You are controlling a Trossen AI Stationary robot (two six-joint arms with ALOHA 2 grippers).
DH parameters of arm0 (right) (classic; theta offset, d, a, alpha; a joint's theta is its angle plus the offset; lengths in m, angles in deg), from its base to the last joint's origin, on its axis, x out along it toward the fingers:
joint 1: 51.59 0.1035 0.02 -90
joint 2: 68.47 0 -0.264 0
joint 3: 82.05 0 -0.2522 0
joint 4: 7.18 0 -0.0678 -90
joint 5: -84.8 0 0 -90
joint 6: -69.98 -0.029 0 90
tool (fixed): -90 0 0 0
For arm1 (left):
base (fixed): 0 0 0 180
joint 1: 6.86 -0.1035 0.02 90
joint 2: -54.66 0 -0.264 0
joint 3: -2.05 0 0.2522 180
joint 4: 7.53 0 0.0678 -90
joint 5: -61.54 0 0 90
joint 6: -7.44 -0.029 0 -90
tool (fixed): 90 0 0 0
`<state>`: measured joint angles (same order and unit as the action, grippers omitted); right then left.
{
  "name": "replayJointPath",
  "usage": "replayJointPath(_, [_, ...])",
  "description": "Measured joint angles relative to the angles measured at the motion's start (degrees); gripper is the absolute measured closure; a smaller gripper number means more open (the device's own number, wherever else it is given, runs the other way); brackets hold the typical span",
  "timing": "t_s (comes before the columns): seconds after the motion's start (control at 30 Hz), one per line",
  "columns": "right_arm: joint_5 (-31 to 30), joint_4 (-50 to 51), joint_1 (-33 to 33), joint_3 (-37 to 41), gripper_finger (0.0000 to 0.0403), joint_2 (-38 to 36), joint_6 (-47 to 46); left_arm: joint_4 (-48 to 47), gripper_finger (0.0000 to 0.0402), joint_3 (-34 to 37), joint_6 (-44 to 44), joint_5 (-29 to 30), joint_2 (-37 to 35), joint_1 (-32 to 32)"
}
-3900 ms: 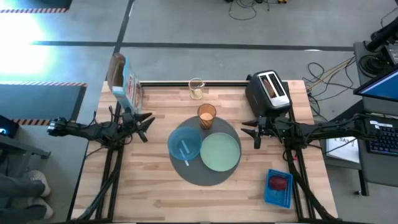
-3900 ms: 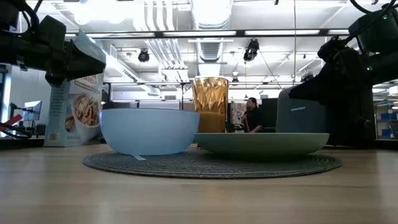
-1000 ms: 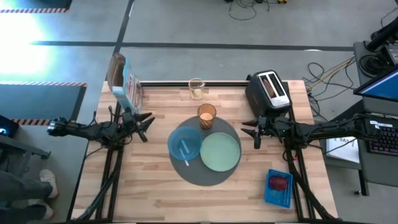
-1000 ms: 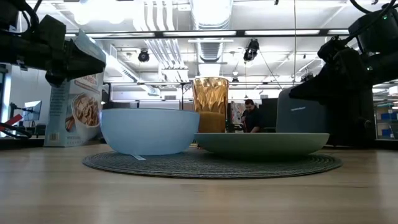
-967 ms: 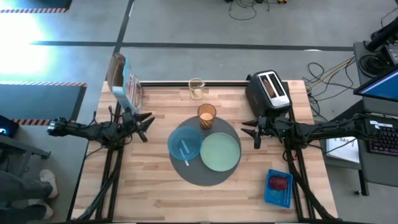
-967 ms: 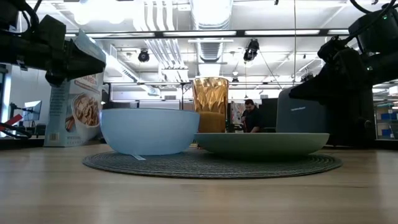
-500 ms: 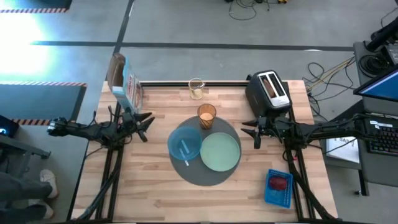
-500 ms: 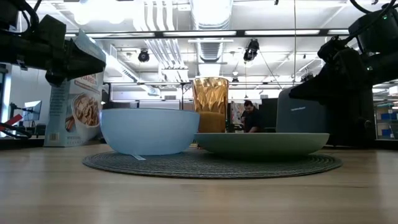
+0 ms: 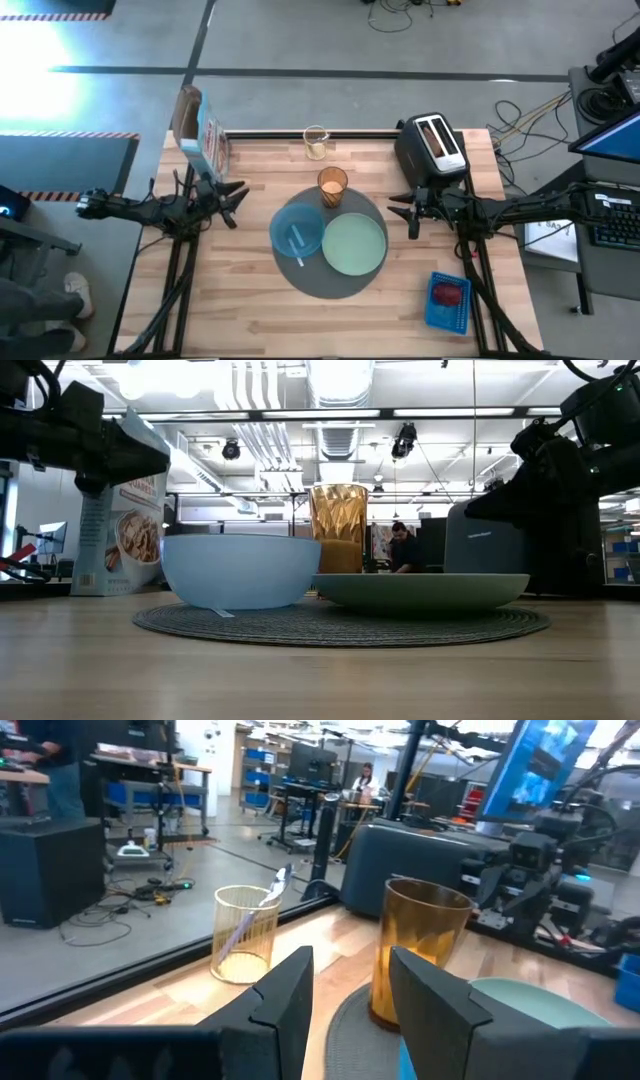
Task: Arrange a breakfast setting
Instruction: Pour the cereal from the cereal box into a blue bowl
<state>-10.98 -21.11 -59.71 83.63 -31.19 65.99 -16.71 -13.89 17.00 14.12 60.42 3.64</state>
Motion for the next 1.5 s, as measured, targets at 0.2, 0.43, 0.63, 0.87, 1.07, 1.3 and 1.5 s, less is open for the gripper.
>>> replayJointPath(0.2, [0.0, 0.0, 0.0, 0.0, 0.0268, 0.0, 0.0, -0.7, 0.0283, 0.0, 1.6, -0.1, 0.2, 0.0])
replayJointPath(0.43, [0.0, 0.0, 0.0, 0.0, 0.0268, 0.0, 0.0, -0.8, 0.0283, 0.0, 2.5, -0.1, 0.4, 0.0])
replayJointPath(0.63, [0.0, 0.0, 0.0, 0.0, 0.0268, 0.0, 0.0, -0.8, 0.0283, 0.0, 2.6, -0.1, 0.4, 0.0])
replayJointPath(0.87, [0.0, 0.0, 0.0, 0.0, 0.0268, 0.0, 0.0, -0.7, 0.0283, 0.0, 0.6, 6.1, 0.4, 0.0])
replayJointPath(1.07, [0.0, 0.0, 0.0, 0.0, 0.0268, 0.0, 0.1, -0.7, 0.0283, 0.0, 2.5, 7.9, 0.4, 0.0])
replayJointPath(1.3, [0.0, 0.0, 0.0, 0.0, 0.0268, 0.0, 0.0, 2.2, 0.0283, 0.0, 13.4, 9.1, 0.4, 0.0])
replayJointPath(1.5, [0.0, 0.0, 0.0, 0.0, 0.0268, 0.0, 0.0, 5.9, 0.0276, -0.2, 16.3, 4.6, 0.3, 0.2])
